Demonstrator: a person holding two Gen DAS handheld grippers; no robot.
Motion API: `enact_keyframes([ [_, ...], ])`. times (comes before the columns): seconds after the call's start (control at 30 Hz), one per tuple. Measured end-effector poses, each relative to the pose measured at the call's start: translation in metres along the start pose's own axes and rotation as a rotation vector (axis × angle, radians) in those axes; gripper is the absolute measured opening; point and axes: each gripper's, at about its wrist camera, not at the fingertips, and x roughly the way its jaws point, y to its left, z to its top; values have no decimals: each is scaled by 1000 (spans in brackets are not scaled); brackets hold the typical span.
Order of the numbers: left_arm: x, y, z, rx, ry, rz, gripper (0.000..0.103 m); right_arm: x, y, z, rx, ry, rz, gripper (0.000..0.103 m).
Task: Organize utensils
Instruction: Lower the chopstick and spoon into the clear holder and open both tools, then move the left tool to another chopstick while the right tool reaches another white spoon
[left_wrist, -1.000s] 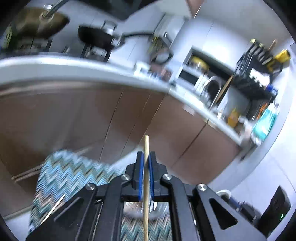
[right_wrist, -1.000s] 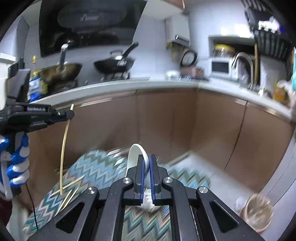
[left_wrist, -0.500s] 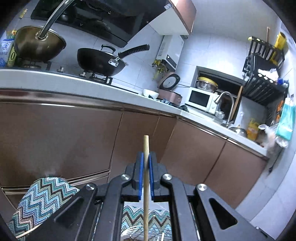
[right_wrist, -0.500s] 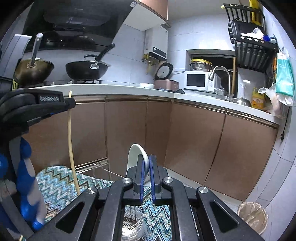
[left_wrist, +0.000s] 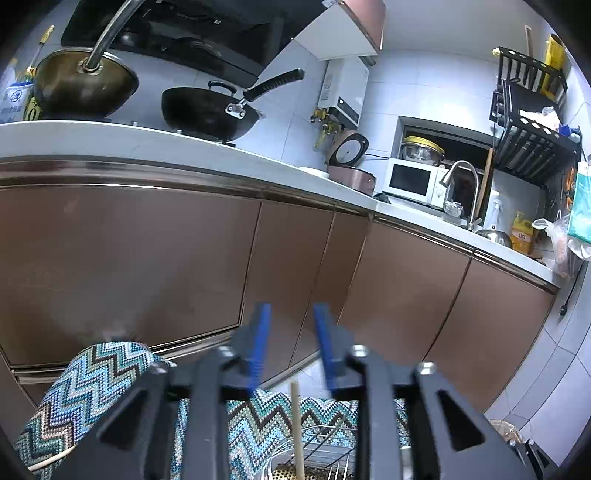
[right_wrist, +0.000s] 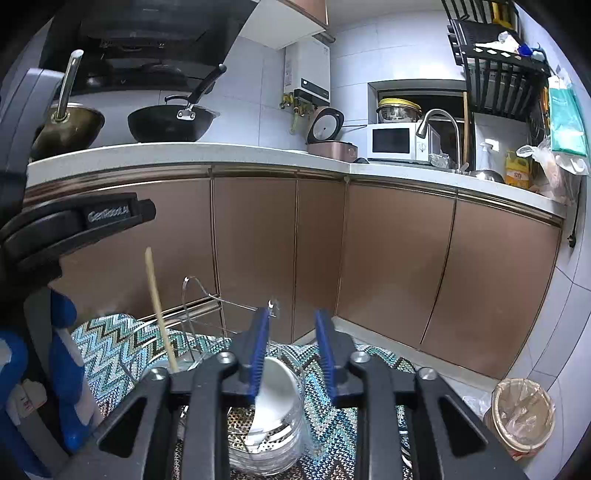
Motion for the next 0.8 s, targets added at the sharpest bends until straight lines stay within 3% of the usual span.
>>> enact_keyframes([
  [0.17, -29, 7, 13, 18, -14, -2, 34, -19, -2, 8, 6, -6, -1, 28],
  [0.37, -86, 22, 43, 103, -31, 12, 34, -71, -6, 25, -19, -31, 12, 28],
  [0.6, -157, 66, 65, 152, 61, 43, 34, -144, -7, 42, -43, -46, 67, 28],
  [0.8, -220, 113, 69, 124, 158, 42, 34, -195, -2, 43, -31, -20, 136, 28],
])
